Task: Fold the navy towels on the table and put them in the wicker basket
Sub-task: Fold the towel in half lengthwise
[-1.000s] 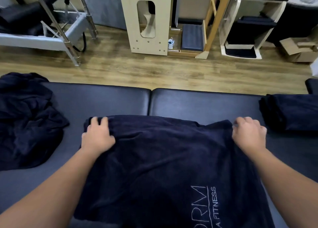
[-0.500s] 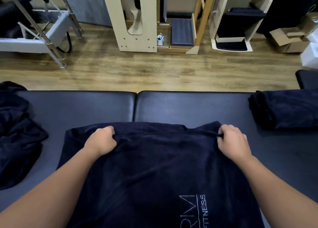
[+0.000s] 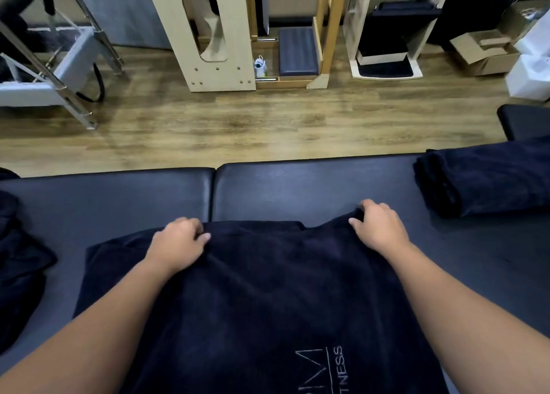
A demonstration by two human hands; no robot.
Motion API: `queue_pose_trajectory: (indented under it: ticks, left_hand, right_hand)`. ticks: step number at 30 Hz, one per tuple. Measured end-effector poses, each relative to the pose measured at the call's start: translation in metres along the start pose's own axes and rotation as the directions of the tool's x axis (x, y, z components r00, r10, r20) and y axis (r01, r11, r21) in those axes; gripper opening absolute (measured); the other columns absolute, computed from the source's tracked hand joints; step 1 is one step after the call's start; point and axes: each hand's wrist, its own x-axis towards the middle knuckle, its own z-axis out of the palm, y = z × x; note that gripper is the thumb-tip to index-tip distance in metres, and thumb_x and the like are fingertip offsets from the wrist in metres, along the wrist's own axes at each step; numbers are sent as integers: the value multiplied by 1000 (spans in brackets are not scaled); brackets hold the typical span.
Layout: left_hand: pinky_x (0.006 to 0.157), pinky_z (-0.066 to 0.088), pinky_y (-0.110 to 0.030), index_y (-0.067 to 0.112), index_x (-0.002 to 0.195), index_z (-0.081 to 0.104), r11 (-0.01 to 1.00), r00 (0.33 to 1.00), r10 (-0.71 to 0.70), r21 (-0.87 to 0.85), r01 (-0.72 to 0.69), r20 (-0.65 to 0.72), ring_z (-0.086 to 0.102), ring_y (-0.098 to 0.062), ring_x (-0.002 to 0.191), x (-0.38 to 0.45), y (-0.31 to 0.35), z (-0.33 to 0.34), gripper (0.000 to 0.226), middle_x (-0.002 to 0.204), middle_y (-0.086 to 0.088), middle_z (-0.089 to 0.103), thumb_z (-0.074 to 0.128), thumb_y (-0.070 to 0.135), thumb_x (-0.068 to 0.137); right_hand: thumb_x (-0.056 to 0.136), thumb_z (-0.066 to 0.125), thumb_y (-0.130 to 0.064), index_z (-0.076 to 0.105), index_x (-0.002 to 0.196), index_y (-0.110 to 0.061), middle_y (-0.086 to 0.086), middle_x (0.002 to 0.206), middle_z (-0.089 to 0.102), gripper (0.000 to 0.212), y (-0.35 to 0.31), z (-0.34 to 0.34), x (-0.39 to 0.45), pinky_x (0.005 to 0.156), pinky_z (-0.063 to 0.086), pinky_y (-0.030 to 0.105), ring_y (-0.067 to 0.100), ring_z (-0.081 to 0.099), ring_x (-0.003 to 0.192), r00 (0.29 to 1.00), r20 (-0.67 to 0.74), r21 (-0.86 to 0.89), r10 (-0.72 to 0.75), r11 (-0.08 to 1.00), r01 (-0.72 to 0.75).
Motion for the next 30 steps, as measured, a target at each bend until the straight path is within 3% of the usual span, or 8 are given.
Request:
queue_pose_trajectory:
  ticks: [2,5,10,15,18,20,25,30]
  left_hand:
    - [98,45,-46,34,106,58,999,988,-7,42,1,157,57,-20,110,0,14,2,30,109,8,57,62,59,89]
    - [101,42,-46,32,120,50,994,967,21,94,-47,252,54,-21,110,4,24,5,45,112,7,44,70,53,86]
    - [97,40,-45,27,100,52,992,977,35,107,-59,213,48,-17,102,7,22,6,15,110,7,51,64,33,94]
    - [88,31,-43,30,99,48,993,990,24,108,-39,136,50,-15,103,0,11,3,19,100,14,54,55,47,97]
    - [91,26,-44,32,109,53,973,989,7,226,-40,147,56,-14,113,-7,-7,-6,35,97,18,57,51,63,93]
    - [95,25,-47,33,104,57,950,985,-25,310,-29,171,55,-13,114,-13,-29,-15,41,93,19,59,52,70,88]
    - [96,28,-46,37,99,55,920,969,-143,389,55,201,36,-17,119,-28,-103,-42,37,112,16,49,61,69,82]
    - [93,29,-46,36,126,44,934,983,-114,353,56,144,33,-19,117,-28,-148,-46,39,134,10,46,61,45,92]
  right_hand:
    - [95,63,-39,58,123,-20,7,117,64,34,-7,5,5,95,46,45,33,57,113,995,-5,26,95,995,-95]
    - [94,62,-21,66,109,-23,7,111,67,15,-8,7,10,93,47,42,32,59,107,983,-87,160,161,976,-146]
    - [93,60,-15,57,110,-19,12,118,56,17,9,2,9,92,42,48,36,53,109,905,-344,212,250,960,-184]
    - [96,58,-33,62,116,-22,4,112,61,23,-8,18,-6,88,40,45,32,51,109,952,-273,-86,-138,989,119]
    - [94,57,-48,62,116,-32,-6,113,57,28,-32,35,-20,96,37,45,25,47,114,905,-48,-191,-423,893,408]
    - [95,58,-48,61,111,-32,-8,113,51,23,-48,47,-24,97,33,43,23,43,115,903,26,-220,-429,879,424]
    - [95,55,-28,63,104,-23,-1,111,55,13,-89,58,-34,87,33,44,27,45,108,974,-118,-290,-195,945,154]
    - [95,56,-48,55,124,-32,-6,120,56,32,-130,78,-55,98,33,43,22,46,116,899,120,-257,-421,862,438]
